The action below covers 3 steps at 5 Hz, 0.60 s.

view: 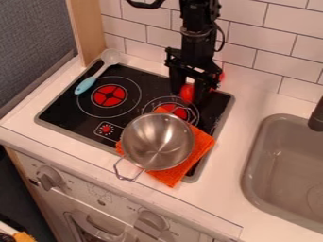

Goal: Move the sausage to the upper side of the right burner

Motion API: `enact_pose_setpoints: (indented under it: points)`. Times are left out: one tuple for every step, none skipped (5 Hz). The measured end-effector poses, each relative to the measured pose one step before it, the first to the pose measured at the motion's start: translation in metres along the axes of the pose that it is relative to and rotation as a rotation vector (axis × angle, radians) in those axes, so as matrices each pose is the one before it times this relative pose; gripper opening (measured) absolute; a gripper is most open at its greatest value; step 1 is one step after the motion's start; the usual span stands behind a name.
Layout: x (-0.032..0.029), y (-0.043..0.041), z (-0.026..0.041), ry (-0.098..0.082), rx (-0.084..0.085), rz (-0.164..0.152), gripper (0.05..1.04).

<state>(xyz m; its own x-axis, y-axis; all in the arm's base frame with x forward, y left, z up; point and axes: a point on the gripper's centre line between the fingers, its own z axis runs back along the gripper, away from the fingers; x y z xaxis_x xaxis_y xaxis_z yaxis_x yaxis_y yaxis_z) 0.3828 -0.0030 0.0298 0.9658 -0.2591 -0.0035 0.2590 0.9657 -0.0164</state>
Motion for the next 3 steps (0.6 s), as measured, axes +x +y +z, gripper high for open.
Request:
enact_pose_setpoints:
  points:
    - [-0.00165, -0.00223, 0.00602, -0.0195, -0.0016, -0.0118, 1.007]
    - [-0.00266, -0.00326, 0.02355, -0.0666, 0.002, 0.0061, 1.003]
    - [-0.00838, 0.00148, 0.02314, -0.0626, 0.045, 0.0303, 0.999]
